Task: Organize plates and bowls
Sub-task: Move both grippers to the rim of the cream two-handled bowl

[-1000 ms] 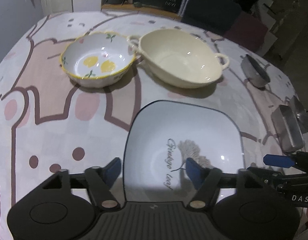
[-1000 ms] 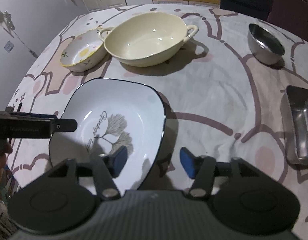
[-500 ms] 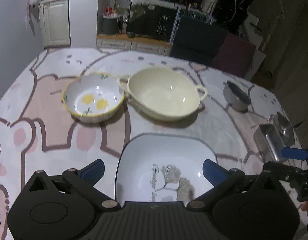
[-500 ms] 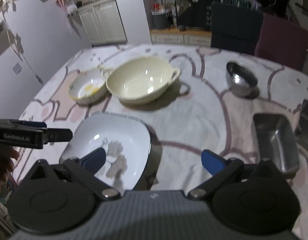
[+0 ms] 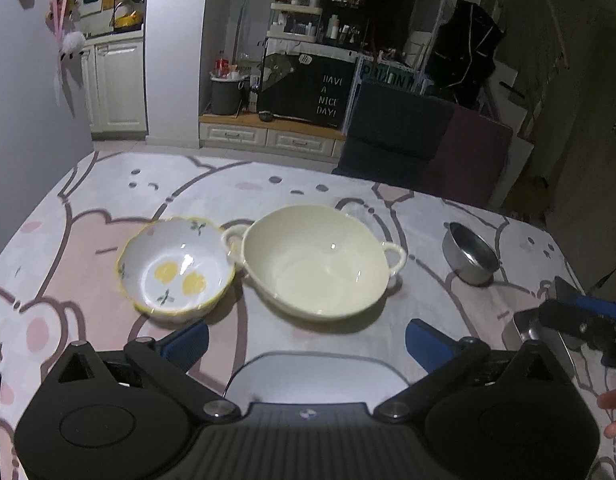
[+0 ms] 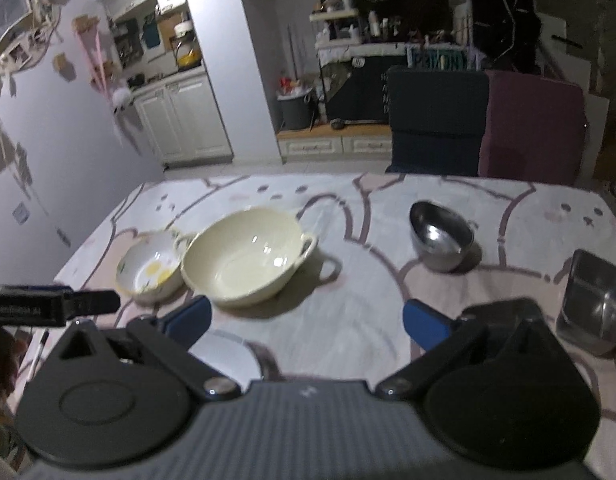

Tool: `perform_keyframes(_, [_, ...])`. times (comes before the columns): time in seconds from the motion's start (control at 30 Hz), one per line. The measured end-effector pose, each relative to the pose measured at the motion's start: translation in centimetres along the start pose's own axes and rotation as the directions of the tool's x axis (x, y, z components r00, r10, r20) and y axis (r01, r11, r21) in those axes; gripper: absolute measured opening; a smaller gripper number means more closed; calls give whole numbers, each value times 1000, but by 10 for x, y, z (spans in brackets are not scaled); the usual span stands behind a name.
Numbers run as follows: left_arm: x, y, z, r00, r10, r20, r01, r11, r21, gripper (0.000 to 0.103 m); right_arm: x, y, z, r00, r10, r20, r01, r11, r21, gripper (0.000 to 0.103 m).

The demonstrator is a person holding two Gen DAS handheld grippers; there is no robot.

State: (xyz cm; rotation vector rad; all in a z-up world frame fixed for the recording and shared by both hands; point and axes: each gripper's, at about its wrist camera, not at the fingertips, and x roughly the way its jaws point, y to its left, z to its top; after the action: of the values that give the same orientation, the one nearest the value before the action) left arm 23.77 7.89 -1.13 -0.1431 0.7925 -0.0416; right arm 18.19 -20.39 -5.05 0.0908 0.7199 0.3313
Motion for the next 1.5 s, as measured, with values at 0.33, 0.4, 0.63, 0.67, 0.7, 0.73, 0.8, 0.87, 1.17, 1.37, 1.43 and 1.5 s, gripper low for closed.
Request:
perform_keyframes(0.33, [38,-12,27,997,32,71,-35,998,44,103,48,-16,35,998,-34,54,35,999,-18,103])
perform_keyframes(0.4, [46,-9,32,996,33,79,-36,999,33,103,62,-16,41,998,-36,42,37,999,-33,103])
perform_keyframes(0.63, [74,1,48,995,38,93,-38,999,2,103,118,-30,59,999,23,-46,-21,999,46,103])
perform_keyframes(0.67, [77,3,50,995,40,92,-40,999,-2,103,124,-33,61,998,41,-55,-37,997,64,103])
perform_keyframes(0.7, [81,5,51,995,42,92,-41,999,-4,103,131,-35,62,996,62,-62,-57,995,83,103])
perform_keyframes(0.73, [84,7,52,995,44,92,-43,999,-6,103,139,-37,65,994,79,-70,-72,992,102,103])
perform_keyframes(0.8, [90,12,54,994,53,92,-52,999,-12,103,155,-39,69,990,101,-100,-88,988,129,101])
perform_keyframes(0.87, [96,18,56,995,55,87,-53,998,-26,103,170,-39,69,983,134,-124,-113,981,159,88])
perform_keyframes(1.17, [113,48,61,997,40,68,-32,993,-111,103,220,-44,44,958,175,-229,-105,951,289,47])
perform_keyframes(1.37, [122,58,61,999,4,51,5,986,-169,99,223,-44,42,951,241,-193,-169,930,327,12])
perform_keyframes(1.43, [126,60,61,999,-8,39,15,982,-187,96,219,-41,45,961,204,-188,-143,945,293,12])
perform_keyframes(1.5, [131,61,60,999,-29,24,33,978,-208,93,217,-45,46,964,191,-184,-131,947,295,12])
